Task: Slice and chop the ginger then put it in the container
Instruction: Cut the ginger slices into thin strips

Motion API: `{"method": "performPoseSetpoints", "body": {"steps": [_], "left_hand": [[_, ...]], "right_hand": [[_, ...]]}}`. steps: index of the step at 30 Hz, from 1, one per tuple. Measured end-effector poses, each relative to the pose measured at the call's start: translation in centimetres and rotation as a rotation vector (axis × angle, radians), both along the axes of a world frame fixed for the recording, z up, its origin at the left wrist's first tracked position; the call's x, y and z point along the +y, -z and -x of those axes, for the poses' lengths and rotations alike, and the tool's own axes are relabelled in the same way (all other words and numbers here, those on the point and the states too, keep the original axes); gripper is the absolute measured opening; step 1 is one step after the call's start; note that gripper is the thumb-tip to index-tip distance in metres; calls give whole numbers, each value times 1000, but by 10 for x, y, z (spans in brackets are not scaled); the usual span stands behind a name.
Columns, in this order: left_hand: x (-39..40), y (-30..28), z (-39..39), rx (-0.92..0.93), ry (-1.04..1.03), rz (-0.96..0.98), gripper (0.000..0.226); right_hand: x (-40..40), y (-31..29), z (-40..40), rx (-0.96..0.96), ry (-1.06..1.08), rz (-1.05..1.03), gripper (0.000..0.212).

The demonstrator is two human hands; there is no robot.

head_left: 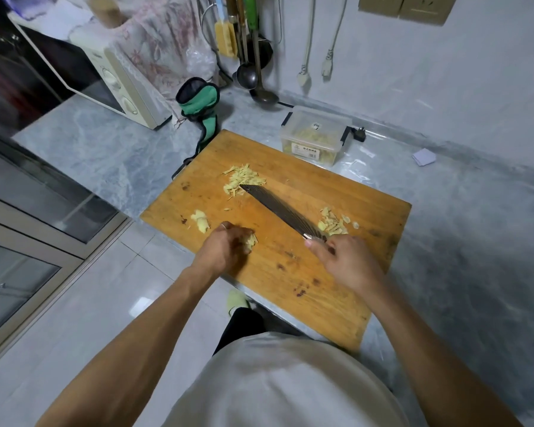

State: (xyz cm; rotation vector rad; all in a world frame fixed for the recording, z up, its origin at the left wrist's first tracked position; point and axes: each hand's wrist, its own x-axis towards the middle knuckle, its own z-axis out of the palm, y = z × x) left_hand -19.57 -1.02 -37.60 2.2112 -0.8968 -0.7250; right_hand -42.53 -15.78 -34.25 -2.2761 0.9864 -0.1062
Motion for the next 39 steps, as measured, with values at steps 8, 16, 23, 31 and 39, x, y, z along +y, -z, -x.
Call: {"method": "performPoseSetpoints", "body": {"steps": [8,16,23,31,39], "left_hand": [[-8,1,-18,-177,477,-147,23],[-31,-3,-47,-237,570,-185,35],[-65,3,-89,-306,513,-166,19],[-80,3,-105,-438,311,-78,23],[-74,-13,-106,-411,208,-42,23]], "right_hand": [[5,-3,-6,-89,-3,-101,60],[-9,-8,-26,-63,68,-181,58],[-20,-22,-47,-16,143,-141,59],[-22,-27,-58,-26,134,-182,60],[-18,-26,-58,-85,105,-140,83]]}}
